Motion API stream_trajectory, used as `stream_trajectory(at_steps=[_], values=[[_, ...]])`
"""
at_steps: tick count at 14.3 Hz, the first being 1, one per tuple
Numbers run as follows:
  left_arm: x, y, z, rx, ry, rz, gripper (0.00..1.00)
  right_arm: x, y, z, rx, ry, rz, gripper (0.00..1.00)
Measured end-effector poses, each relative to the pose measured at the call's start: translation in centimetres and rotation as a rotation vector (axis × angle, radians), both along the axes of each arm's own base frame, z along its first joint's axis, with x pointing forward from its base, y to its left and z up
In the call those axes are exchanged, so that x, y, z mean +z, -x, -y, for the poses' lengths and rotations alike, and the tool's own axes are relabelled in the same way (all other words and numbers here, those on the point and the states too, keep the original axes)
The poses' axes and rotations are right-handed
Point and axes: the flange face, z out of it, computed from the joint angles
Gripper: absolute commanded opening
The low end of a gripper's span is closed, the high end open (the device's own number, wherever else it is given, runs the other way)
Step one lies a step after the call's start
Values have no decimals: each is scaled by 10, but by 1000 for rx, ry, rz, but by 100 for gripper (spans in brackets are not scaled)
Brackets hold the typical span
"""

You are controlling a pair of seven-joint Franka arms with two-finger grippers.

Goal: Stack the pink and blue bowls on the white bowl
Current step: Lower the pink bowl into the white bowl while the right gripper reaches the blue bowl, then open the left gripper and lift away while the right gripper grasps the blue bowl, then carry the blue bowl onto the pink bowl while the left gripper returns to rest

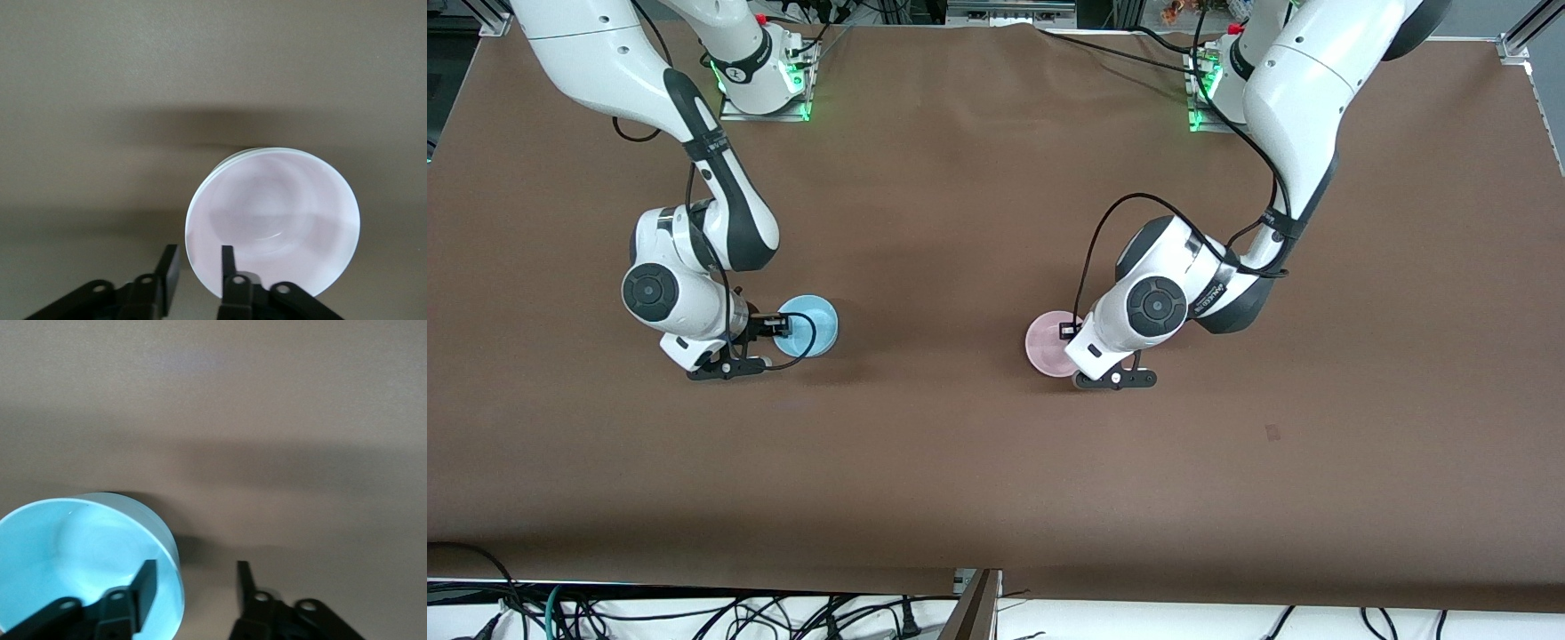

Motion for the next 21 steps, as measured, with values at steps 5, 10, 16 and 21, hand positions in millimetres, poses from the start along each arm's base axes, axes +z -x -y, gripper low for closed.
stream_trajectory(at_steps=[5,10,16,21], values=[[11,-13,-13,25,-2,20,100,0,0,-3,-25,3,0,0],[93,-24,-68,30,-113,-5,100,18,-8,-12,-101,-3,29,0],[214,-9,-187,-67,-159,-83,100,72,-22,-75,-249,-21,-37,0],[288,13,-264,-88,-151,-73,100,129,-18,-146,-373,-231,-172,0]])
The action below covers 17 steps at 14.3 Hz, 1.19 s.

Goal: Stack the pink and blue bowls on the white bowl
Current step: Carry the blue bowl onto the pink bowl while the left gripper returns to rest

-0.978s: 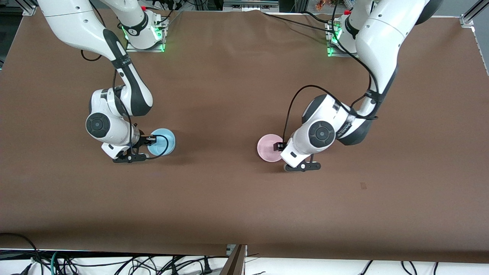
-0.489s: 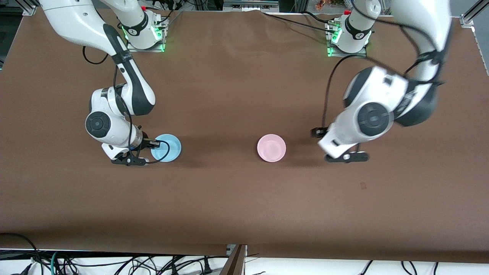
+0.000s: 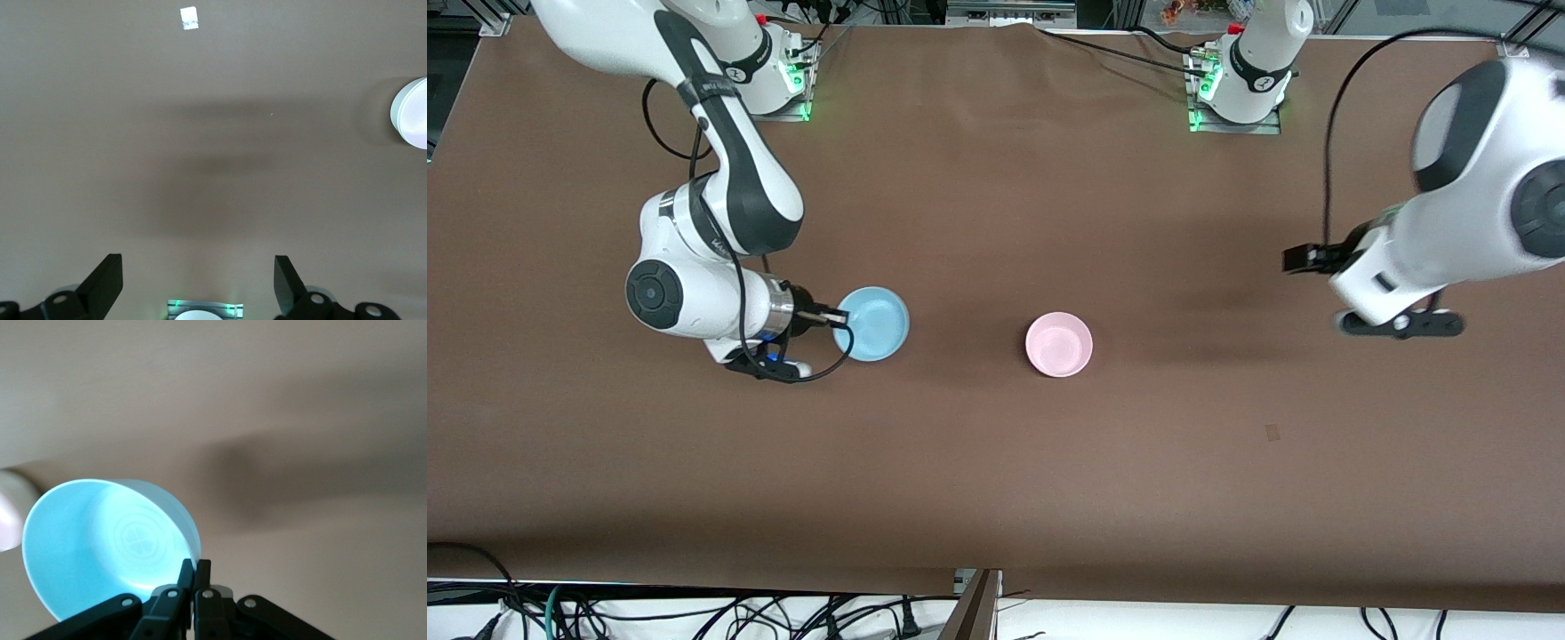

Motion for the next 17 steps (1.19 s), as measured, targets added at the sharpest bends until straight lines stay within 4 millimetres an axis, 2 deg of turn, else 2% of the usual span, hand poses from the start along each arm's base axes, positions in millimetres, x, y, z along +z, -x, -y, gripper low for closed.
stream_trajectory(at_steps=[2,5,7,9,11,13,14,17], values=[[31,12,-7,-18,1,38,100,2,19,-49,-55,9,-33,0],[64,36,-11,-119,9,27,100,0,44,-145,-181,7,-19,0],[70,37,-27,-151,22,34,100,-11,53,-207,-268,-19,8,0],[65,27,-53,-144,38,77,100,-30,60,-247,-312,-48,30,0],[52,17,-69,-138,48,147,100,-45,67,-268,-332,-68,53,0],[43,22,-70,-134,36,208,100,-54,64,-275,-354,-94,90,0],[42,31,-69,-136,33,244,100,-59,62,-274,-362,-98,100,0],[47,74,-66,-143,23,291,100,-72,59,-271,-355,-79,117,0]])
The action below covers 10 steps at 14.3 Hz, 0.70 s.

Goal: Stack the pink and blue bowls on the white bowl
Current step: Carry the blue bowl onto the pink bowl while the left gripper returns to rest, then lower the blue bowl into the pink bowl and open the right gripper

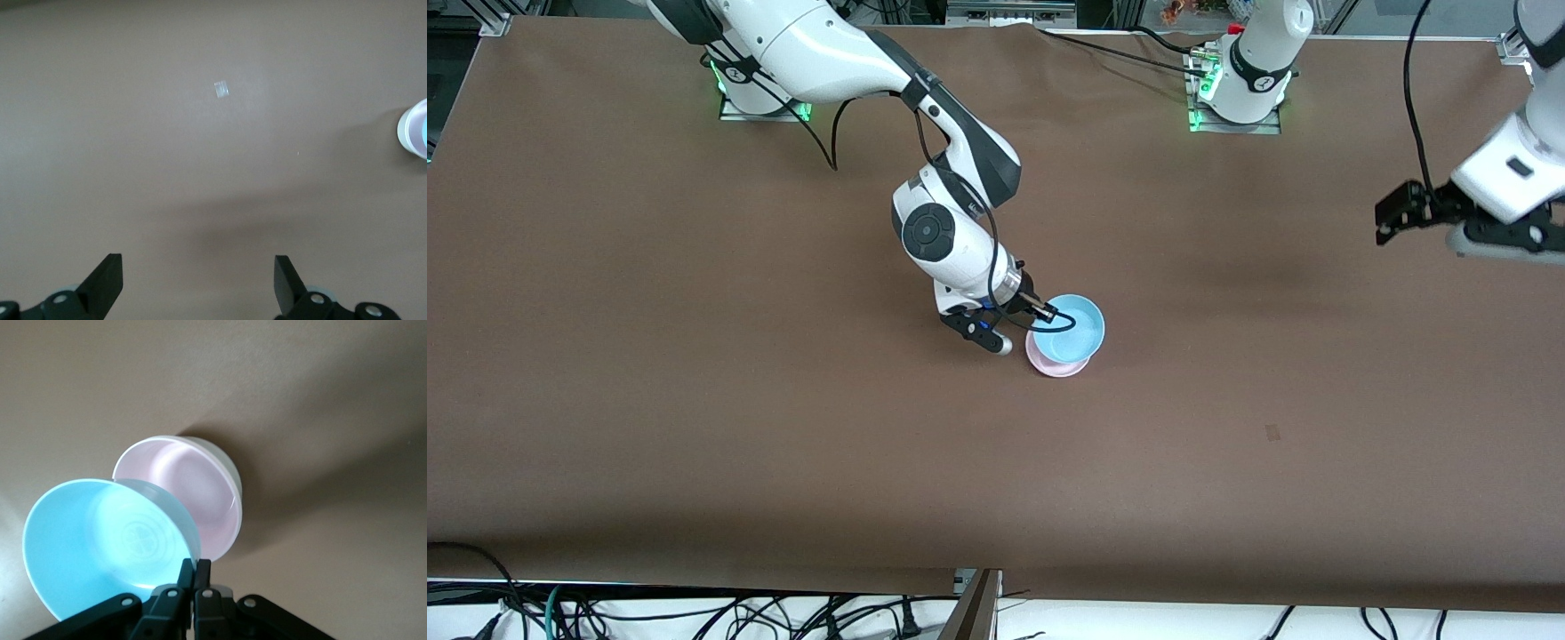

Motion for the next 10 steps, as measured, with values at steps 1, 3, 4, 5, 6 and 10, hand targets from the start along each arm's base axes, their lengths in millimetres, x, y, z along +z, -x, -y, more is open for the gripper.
stream_trajectory(at_steps=[1,3,4,5,6,10], values=[[3,8,1,-2,-2,1,100,-2,-2,2,-1,6,4,0],[4,10,2,-3,-2,-11,100,-3,-7,7,-7,16,12,0],[1,8,2,-1,-2,-21,100,-5,-8,9,-4,25,18,0],[-3,6,0,2,-1,-29,100,-7,-8,9,5,38,27,0],[-5,4,-2,7,-1,-37,100,-11,-8,9,12,49,30,0],[-8,3,-8,19,1,-59,100,-23,-5,6,17,53,38,0]])
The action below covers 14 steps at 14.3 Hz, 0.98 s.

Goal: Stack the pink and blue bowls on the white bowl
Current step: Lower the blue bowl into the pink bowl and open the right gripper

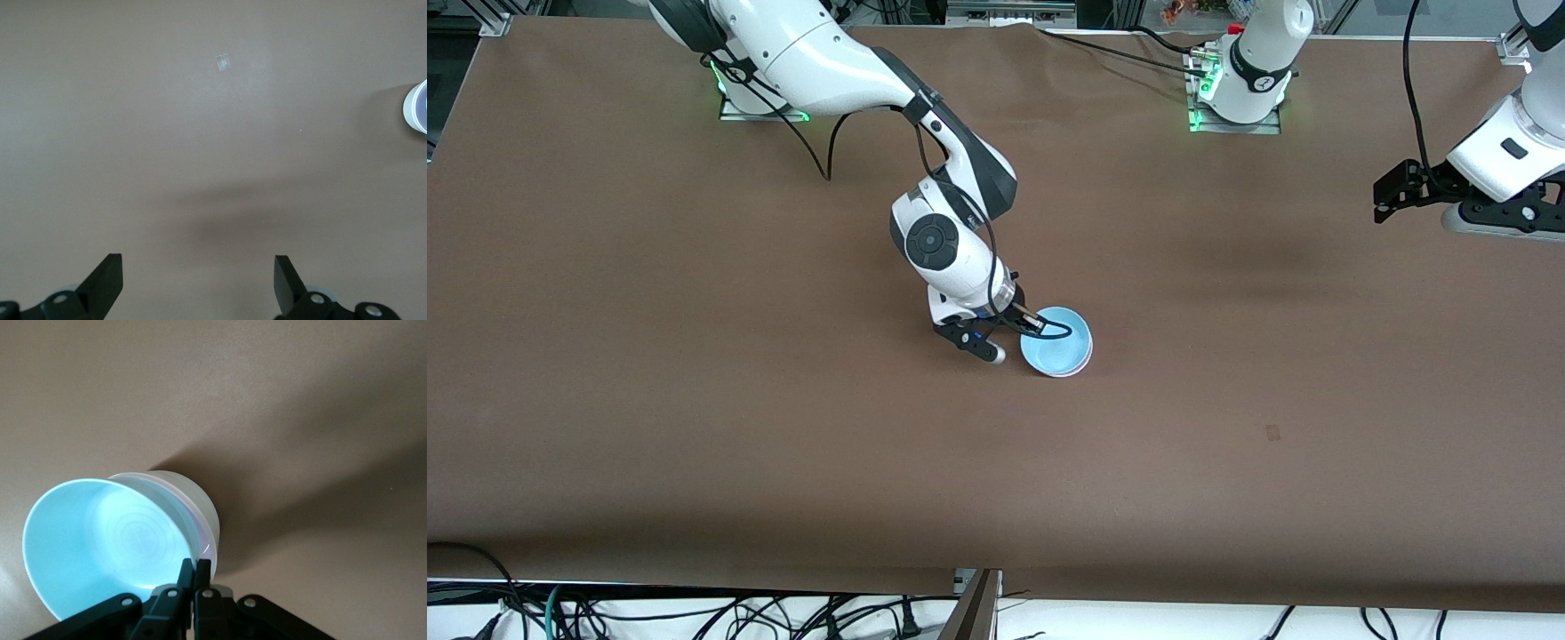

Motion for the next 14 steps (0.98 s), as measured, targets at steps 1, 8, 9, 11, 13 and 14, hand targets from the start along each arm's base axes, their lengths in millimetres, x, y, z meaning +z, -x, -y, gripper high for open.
stream_trajectory(at_steps=[1,8,9,11,13,14], values=[[0,0,0,0,0,-2,100,-1,1,-2,2,-1,2,0],[-1,3,-4,8,0,-29,100,-7,2,-3,-1,-6,12,0],[-1,3,-4,8,0,-29,100,-9,2,-3,-3,-7,15,19],[-1,3,-4,8,0,-30,100,-13,1,-3,-5,-7,16,82],[-1,3,-4,8,0,-30,100,-11,0,-3,-7,-10,22,92],[-1,3,-4,8,0,-30,100,-9,-1,-3,-8,-11,26,93]])
